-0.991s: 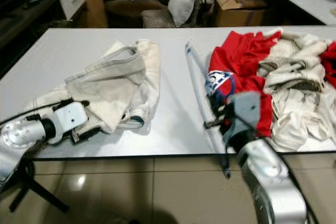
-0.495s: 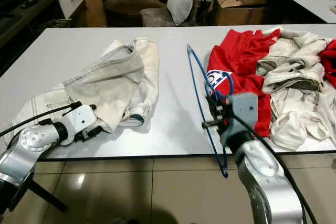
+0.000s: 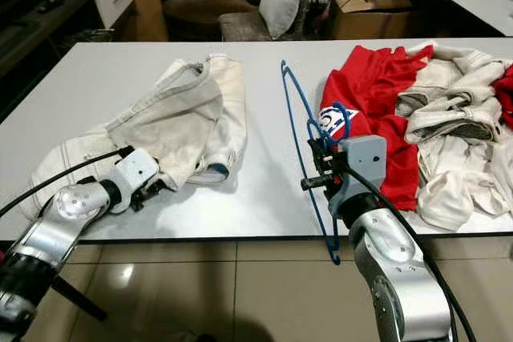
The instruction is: Hang hanger
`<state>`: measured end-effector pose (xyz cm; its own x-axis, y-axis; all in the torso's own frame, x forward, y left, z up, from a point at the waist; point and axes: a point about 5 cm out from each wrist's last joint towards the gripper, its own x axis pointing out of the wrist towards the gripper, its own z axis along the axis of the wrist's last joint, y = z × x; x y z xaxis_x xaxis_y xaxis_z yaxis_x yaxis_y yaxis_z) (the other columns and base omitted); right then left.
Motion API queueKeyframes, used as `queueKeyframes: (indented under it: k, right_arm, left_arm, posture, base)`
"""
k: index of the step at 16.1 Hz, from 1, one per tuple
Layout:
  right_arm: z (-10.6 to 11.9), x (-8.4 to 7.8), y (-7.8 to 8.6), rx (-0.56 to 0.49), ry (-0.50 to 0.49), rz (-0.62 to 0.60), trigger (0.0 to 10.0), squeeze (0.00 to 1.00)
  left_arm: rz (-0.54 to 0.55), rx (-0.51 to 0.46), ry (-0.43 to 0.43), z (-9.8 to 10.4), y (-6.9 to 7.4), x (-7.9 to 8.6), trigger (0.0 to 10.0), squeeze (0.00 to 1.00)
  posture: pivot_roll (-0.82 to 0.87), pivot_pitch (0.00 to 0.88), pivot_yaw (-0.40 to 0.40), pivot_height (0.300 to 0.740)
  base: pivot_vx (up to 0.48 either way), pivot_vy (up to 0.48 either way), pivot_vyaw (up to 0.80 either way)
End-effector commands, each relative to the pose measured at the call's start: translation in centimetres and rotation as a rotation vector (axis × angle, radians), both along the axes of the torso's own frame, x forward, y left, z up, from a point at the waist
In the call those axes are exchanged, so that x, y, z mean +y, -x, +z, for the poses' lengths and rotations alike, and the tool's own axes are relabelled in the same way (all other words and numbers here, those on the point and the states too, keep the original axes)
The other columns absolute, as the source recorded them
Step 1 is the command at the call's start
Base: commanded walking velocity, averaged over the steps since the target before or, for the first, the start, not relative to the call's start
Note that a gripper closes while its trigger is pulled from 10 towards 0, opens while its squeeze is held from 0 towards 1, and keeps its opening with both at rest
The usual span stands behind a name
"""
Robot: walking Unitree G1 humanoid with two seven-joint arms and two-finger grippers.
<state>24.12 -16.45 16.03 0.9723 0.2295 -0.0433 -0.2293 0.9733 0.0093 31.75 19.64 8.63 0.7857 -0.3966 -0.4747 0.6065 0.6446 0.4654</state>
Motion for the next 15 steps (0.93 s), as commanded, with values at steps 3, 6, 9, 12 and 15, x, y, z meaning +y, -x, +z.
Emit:
queueKeyframes:
  k: [3, 6, 9, 12, 15]
  right_arm:
    - [0.1, -0.6, 1.0, -0.022, -0.027, -0.083, 10.0, 0.0]
    - [0.1, -2.0, 0.6, -0.036, -0.082, -0.196, 10.0, 0.0]
    - [1.0, -3.6, 0.4, -0.1, -0.1, -0.243, 10.0, 0.0]
    - [1.4, -3.4, 0.0, -0.124, -0.12, -0.204, 10.0, 0.0]
    - [2.1, -2.9, 0.4, -0.156, -0.125, -0.148, 10.0, 0.0]
  left_arm:
    - [-0.002, 0.008, 0.15, 1.2, -1.0, -0.8, 0.0, 0.0]
    - [-0.097, 0.054, 0.515, 5.5, -2.4, -3.3, 0.0, 0.0]
    - [-0.153, 0.069, 1.102, 13.7, -5.0, -4.6, 0.0, 0.0]
    - [0.023, 0.119, 1.306, 14.9, -6.8, -3.4, 0.0, 0.0]
    - [0.524, 0.052, 1.742, 13.6, -7.8, 2.2, 0.0, 0.0]
  posture:
    - [-0.13, 0.0, 0.107, 0.74]
    - [-0.12, 0.0, 0.125, 0.74]
    - [-0.1, 0.0, 0.145, 0.74]
    - [-0.11, 0.0, 0.15, 0.74]
    - [-0.13, 0.0, 0.131, 0.74]
  base:
    - [0.0, 0.0, 0.0]
    - [0.0, 0.0, 0.0]
    - [0.0, 0.0, 0.0]
    - [0.0, 0.0, 0.0]
    - [0.0, 0.0, 0.0]
